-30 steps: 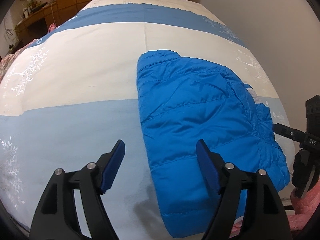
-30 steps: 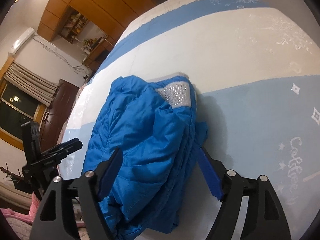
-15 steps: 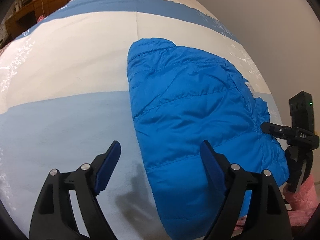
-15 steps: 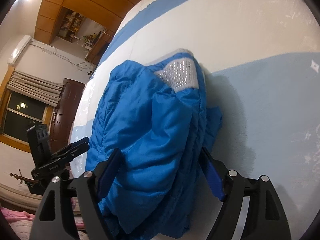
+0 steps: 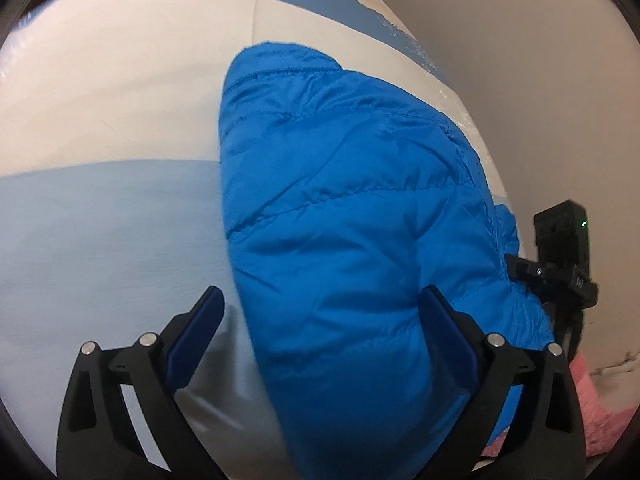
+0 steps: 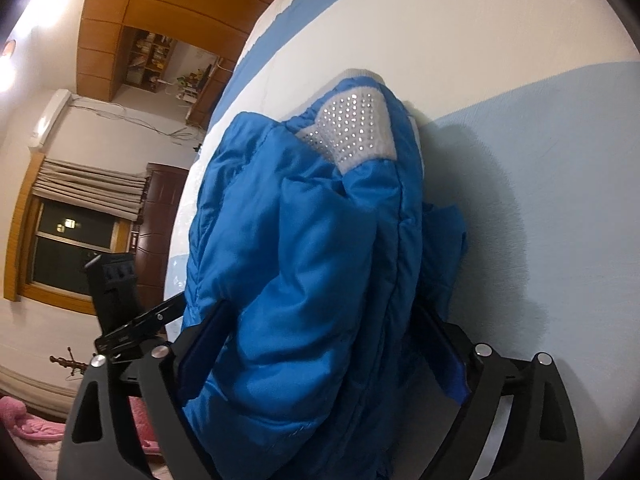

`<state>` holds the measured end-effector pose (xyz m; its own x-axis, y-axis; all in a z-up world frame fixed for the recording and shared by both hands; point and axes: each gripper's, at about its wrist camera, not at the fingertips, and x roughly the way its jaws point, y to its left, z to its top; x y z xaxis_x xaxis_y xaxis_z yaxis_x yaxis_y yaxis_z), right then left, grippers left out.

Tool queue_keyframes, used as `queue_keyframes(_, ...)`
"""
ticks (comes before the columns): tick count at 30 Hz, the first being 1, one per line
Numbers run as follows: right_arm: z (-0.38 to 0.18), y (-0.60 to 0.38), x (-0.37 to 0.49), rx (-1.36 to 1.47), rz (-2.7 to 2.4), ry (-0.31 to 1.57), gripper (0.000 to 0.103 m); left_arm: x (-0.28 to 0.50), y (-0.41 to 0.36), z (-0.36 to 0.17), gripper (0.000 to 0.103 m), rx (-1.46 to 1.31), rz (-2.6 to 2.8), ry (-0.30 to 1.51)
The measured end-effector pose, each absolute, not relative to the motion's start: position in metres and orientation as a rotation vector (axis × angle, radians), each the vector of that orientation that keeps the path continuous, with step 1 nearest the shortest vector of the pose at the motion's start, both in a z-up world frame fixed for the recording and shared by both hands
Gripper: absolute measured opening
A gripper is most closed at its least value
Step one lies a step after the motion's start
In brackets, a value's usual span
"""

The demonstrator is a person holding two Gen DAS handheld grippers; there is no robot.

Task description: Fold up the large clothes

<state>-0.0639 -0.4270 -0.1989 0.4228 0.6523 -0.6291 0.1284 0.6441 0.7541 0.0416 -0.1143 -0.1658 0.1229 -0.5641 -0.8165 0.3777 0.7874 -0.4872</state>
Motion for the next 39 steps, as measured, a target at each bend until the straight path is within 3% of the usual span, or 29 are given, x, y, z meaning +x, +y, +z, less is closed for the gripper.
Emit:
queue_keyframes(8, -0.217, -0.433, -0.064, 0.906, 0.449, 1.064, 0.092, 0.055, -0.123, -0.194, 0.1, -0.356, -0.817, 1.321)
queue_keyframes(10, -0.219, -0.437, -0.067, 0.914, 0.462, 1.053, 0.082, 0.053, -0.126, -0.192, 0.098, -0.355, -0.819, 1.311)
queue_keyframes(12, -0.218, -0.441, -0.071, 0.941, 0.481, 1.034, 0.064, 0.049, -0.125, -0.189, 0.088, -0.354, -0.817, 1.299)
queue_keyframes(14, -0.217, -0.444, -0.077, 0.958, 0.493, 1.012, 0.052, 0.044, -0.124, -0.182, 0.083, -0.337, -0.828, 1.279)
queue_keyframes(18, -0.212, -0.446, -0.084, 0.973, 0.504, 0.982, 0.042, 0.041, -0.122, -0.177, 0.076, -0.346, -0.845, 1.267)
queue_keyframes(28, -0.194, -0.435, -0.082, 0.95, 0.483, 0.962, 0.037, 0.044, -0.117, -0.173, 0.07, -0.367, -0.867, 1.245)
queue_keyframes(39, -0.137, -0.406, -0.034, 0.83, 0.567, 0.899, 0.035, 0.068, -0.087, -0.12, 0.068, -0.345, -0.846, 1.113)
